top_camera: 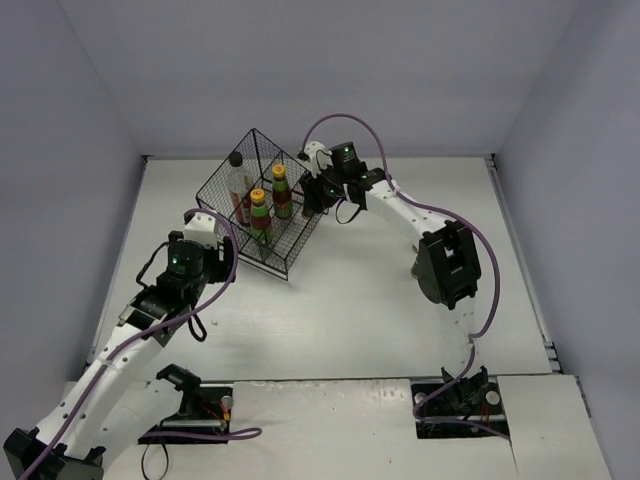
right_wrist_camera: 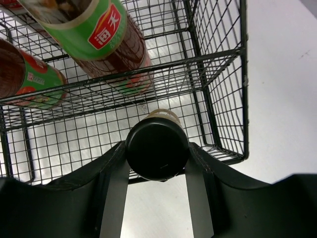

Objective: Organize the condiment bottles

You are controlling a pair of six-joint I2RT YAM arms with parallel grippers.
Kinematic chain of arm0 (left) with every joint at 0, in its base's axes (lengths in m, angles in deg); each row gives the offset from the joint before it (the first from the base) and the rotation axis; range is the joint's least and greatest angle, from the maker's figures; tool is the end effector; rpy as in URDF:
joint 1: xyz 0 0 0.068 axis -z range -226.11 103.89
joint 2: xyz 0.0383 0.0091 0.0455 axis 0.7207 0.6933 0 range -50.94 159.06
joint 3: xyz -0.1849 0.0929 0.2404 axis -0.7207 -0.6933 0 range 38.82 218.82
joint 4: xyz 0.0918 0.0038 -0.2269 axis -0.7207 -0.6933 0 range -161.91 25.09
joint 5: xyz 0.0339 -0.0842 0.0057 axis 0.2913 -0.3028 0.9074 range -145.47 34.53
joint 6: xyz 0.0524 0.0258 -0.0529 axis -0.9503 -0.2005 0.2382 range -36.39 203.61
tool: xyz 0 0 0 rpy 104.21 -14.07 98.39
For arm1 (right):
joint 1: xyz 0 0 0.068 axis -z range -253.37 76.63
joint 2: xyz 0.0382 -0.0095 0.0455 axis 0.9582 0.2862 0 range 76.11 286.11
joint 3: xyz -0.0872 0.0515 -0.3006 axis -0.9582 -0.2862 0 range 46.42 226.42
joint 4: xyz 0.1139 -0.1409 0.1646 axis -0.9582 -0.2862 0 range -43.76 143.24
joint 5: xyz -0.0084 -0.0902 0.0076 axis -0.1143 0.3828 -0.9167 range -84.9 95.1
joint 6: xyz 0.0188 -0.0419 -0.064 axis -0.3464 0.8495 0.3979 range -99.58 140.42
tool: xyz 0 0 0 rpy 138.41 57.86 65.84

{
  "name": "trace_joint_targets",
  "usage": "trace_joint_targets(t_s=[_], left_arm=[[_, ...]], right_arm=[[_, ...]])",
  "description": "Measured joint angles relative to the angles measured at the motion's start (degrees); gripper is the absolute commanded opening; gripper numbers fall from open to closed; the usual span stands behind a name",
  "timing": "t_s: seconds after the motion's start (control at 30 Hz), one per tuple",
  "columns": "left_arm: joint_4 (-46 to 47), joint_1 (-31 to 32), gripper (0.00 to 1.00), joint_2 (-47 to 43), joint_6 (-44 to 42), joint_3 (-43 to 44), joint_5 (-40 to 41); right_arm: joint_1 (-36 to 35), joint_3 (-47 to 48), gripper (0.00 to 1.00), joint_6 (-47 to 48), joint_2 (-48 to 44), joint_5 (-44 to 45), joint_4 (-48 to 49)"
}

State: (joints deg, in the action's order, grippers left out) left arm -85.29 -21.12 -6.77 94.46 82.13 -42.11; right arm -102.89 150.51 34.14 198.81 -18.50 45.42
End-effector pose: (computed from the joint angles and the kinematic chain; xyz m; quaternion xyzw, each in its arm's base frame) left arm 0.1481 -0.0519 0.3351 0.0357 0.8216 -0.0812 0.5632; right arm 0.4595 0.2913 0.2980 -0.4067 0.7338 0.2430 0.4869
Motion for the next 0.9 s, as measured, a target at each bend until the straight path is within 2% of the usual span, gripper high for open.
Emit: trace_joint_targets(t_s=[0.03, 0.1, 0.13, 0.23, 0.33, 0.63, 0.9], left_arm=[[0.0, 0.0, 0.71, 0.0, 0.0, 0.0, 0.0], [0.0, 0.0, 0.71, 0.0, 0.0, 0.0, 0.0], [0.0, 0.0, 0.71, 0.0, 0.0, 0.0, 0.0], [0.0, 0.0, 0.71, 0.0, 0.0, 0.0, 0.0], [0.0, 0.0, 0.71, 0.0, 0.0, 0.0, 0.0], [0.0, 0.0, 0.71, 0.0, 0.0, 0.0, -0.1], [0.0, 0.0, 0.71, -0.1, 0.0, 0.0, -0.1]], right_arm=[[0.0, 0.2, 0.39, 0.0, 0.0, 0.2, -0.2], [0.0, 0.9, 0.55, -0.2, 0.0, 0.5, -0.2], [0.0, 1.2, 0.7, -0.3, 0.0, 0.7, -0.2], [0.0, 2.3, 0.82, -0.5, 0.0, 1.0, -0.3], [0.0, 3.6, 0.9, -0.8, 0.0, 1.1, -0.6], [0.0, 2.2, 0.91, -2.4, -3.0, 5.1, -1.2], [1.4, -17.9, 0.9, -9.0, -26.1, 18.0, 0.9]])
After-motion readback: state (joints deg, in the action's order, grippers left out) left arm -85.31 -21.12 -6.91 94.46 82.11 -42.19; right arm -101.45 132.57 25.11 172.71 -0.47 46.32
